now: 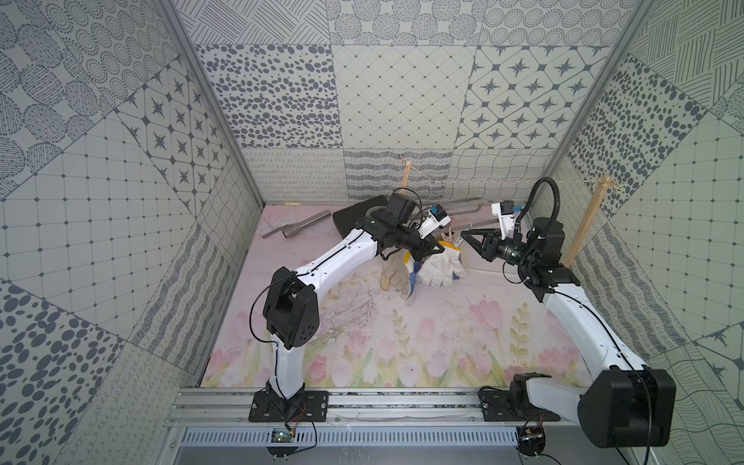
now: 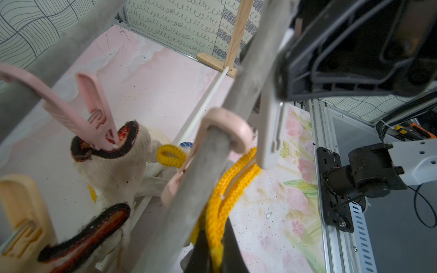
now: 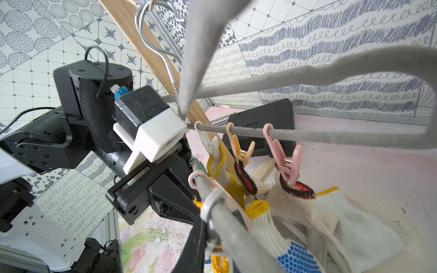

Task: Clip the gloves onto a hanger to dry
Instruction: Clamp the glove onto the hanger.

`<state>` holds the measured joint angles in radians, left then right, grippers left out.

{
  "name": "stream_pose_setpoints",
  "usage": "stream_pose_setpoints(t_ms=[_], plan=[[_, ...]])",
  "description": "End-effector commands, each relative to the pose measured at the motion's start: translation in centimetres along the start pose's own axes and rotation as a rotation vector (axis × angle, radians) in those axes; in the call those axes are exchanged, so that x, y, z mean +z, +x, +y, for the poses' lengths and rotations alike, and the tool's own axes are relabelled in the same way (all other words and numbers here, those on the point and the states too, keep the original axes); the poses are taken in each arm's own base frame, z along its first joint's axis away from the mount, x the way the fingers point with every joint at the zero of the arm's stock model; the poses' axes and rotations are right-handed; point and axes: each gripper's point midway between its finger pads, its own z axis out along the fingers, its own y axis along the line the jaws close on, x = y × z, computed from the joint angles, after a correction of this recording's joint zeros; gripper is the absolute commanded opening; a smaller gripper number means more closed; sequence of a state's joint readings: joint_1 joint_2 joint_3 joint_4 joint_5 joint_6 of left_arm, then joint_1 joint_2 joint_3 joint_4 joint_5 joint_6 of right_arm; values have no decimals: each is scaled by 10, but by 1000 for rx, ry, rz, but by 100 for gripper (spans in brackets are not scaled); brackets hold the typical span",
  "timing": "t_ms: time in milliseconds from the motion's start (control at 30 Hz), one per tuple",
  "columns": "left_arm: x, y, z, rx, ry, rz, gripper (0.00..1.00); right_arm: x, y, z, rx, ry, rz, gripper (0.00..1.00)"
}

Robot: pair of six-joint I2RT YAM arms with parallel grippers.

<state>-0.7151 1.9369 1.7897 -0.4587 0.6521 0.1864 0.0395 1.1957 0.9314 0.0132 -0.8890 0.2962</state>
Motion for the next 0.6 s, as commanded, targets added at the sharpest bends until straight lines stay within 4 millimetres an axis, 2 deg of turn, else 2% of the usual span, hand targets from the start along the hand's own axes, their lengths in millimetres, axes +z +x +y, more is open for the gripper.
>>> stream_pose_setpoints(t_ms=[0,333,567], plan=[[2,-4,-15,-2,66,-10,0,5,9,33,-48,-149,35,4],[-5,-13,-21,-12,77,-33,0,10,23,39,-114,-160,73,4],[-17,-34,-16,-35,70,-138,0,8,27,41,-131,-157,84,4]])
